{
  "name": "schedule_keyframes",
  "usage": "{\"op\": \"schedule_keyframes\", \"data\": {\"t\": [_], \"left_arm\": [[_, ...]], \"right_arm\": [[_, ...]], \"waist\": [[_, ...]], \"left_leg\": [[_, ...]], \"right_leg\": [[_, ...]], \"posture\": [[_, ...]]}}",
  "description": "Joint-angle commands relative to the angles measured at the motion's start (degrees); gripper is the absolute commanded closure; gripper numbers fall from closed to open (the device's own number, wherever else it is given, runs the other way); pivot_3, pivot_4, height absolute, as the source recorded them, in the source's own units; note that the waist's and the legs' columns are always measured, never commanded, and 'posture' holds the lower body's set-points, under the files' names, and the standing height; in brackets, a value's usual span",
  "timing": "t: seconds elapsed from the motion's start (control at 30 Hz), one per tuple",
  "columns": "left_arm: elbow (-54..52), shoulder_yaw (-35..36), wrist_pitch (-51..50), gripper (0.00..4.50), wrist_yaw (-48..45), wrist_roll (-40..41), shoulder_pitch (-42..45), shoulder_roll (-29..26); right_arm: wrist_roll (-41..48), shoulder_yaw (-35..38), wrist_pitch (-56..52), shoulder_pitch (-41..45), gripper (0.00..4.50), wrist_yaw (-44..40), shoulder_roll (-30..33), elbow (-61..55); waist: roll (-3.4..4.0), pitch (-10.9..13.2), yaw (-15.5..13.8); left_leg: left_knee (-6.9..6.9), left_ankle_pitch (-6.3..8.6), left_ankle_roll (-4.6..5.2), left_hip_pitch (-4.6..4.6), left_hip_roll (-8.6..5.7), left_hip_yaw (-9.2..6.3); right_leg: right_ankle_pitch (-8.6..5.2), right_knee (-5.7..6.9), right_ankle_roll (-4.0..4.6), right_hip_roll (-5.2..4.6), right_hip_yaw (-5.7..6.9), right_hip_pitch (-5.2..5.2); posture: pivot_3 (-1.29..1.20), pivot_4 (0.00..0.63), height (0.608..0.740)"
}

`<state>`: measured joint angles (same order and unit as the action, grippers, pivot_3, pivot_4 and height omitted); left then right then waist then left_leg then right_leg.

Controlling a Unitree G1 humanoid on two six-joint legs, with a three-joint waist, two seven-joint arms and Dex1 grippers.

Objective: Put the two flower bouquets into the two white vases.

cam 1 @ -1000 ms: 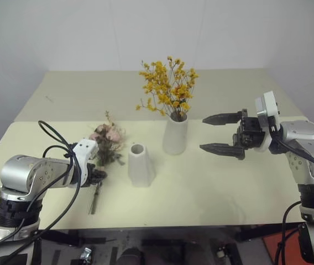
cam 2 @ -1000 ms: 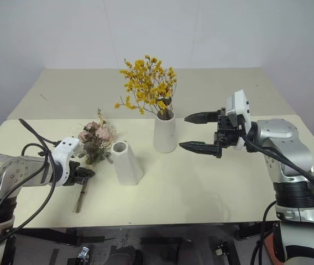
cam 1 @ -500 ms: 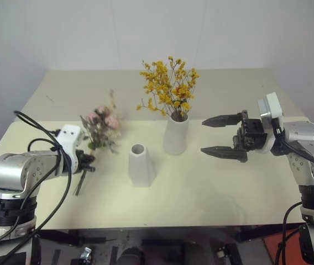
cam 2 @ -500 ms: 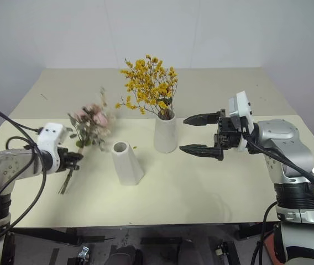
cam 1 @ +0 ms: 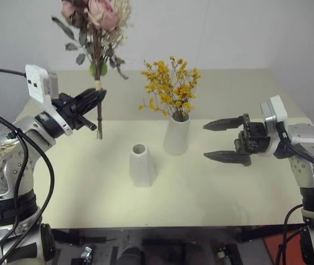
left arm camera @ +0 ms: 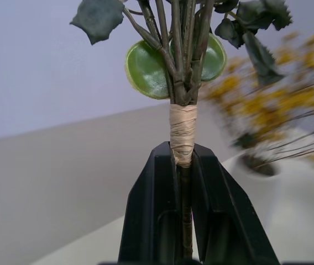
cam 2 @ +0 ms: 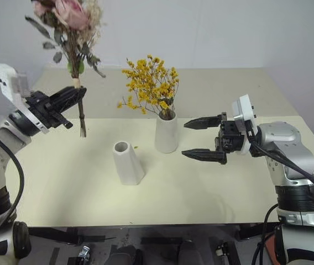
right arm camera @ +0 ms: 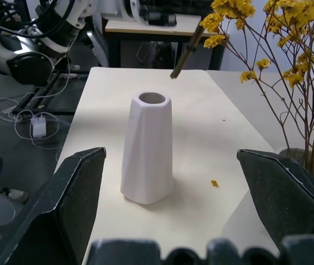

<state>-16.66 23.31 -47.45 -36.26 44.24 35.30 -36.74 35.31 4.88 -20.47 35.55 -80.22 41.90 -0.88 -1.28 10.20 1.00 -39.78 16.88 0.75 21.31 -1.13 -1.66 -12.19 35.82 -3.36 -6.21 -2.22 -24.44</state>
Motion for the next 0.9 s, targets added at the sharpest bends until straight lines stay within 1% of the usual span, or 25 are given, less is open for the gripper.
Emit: {"op": "schedule_keyframes", "data": {"t": [0.03,0.13,0.3,0.47,0.63,0.9], "left_arm": [[1.41,0.42,2.43,4.42,-4.91,4.35,1.81,0.18],[2.71,0.11,0.02,4.42,-7.06,9.06,3.63,-0.15],[4.16,-0.12,-0.06,4.42,-7.84,13.16,4.86,0.8],[3.29,-1.66,2.58,4.42,-8.24,13.98,4.65,3.51],[2.59,-3.38,6.52,4.42,-8.97,12.77,4.18,6.87],[2.72,-5.41,6.31,4.42,-8.69,13.6,3.19,7.71]], "right_arm": [[1.34,1.79,1.2,0.32,0.0,-0.11,0.29,-2.3],[1.17,1.96,1.32,-0.01,0.0,0.29,0.35,-2.66],[1.22,2.26,1.31,-0.4,0.0,0.8,0.39,-3.21],[1.32,2.56,1.39,-0.76,0.0,1.03,0.29,-3.39],[1.59,2.94,1.54,-0.97,0.0,1.39,-0.02,-3.4],[1.99,3.14,1.68,-1.35,0.0,1.74,-0.06,-3.73]], "waist": [[0.0,0.0,0.03],[0.0,0.0,-0.04],[0.0,0.0,-0.09],[-0.01,0.0,-0.12],[-0.01,0.0,-0.13],[-0.01,0.0,-0.14]], "left_leg": [[0.0,0.0,0.0,-0.02,0.0,0.0],[-0.02,0.0,0.0,-0.02,0.0,-0.01],[-0.04,0.0,0.01,-0.01,0.0,-0.03],[-0.05,0.0,0.01,-0.01,0.0,-0.03],[-0.06,0.0,0.01,-0.02,-0.01,-0.03],[-0.06,0.0,0.01,-0.02,-0.01,-0.03]], "right_leg": [[0.0,0.02,0.0,0.01,0.0,0.0],[0.0,0.04,0.0,0.01,0.01,0.01],[0.0,0.03,0.0,0.02,0.02,0.04],[0.0,0.02,0.0,0.01,0.02,0.04],[0.0,0.01,0.0,0.02,0.02,0.06],[0.0,0.0,0.0,0.02,0.01,0.06]], "posture": [[0.0,0.15,0.74],[0.0,0.15,0.74],[0.0,0.15,0.74],[0.0,0.15,0.74],[0.0,0.15,0.74],[0.0,0.15,0.74]]}}
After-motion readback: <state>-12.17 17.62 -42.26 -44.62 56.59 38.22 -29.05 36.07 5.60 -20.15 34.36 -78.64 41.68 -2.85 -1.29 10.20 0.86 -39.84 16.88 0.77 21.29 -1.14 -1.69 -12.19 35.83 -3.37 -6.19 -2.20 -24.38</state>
